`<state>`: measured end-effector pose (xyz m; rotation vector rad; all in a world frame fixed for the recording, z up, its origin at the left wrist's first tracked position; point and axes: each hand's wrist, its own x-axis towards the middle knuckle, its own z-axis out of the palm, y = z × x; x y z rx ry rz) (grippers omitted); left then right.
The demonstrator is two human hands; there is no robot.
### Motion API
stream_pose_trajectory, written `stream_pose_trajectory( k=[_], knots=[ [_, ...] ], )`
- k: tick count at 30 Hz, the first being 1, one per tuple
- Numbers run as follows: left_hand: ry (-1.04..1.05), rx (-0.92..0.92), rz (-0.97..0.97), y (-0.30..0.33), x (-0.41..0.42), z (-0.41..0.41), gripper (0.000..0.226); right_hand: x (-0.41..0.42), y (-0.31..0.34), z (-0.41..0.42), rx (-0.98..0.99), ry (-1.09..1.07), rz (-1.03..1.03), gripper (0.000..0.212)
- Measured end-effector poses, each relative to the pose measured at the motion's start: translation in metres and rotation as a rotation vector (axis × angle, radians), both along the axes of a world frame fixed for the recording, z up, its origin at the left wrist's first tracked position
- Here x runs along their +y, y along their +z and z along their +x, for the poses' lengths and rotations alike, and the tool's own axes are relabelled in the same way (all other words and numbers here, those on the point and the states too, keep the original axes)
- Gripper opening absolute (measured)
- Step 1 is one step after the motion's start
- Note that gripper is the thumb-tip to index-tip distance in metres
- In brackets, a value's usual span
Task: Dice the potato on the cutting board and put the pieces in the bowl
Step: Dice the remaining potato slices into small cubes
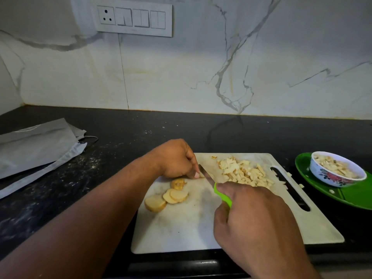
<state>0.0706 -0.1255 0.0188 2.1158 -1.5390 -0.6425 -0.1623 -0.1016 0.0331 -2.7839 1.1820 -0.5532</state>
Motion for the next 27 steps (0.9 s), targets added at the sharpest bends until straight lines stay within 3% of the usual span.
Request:
stream_pose_trajectory(
  k=[7,15,22,27],
  knots=[
    [0.017,-0.016,-0.002,-0.001,-0.001,-0.002,0.004,0.020,-0.021,-0.011,0.067,0.010,0.135,0.059],
    [-0.102,-0.019,-0.021,0.000,0.005,0.006,0.004,0.031,-0.014,-0.032,0.048,-0.025,0.156,0.053],
    [-0.185,0.013,-0.108,0.009,0.015,0.007,0.019,0.008,-0.028,-0.035,-0.202,-0.078,0.049,0.044],
    [-0.176,-0.153,-0.131,0.001,0.008,-0.010,0.042,-0.007,-0.043,-0.034,-0.401,-0.069,0.123,0.039]
  ],
)
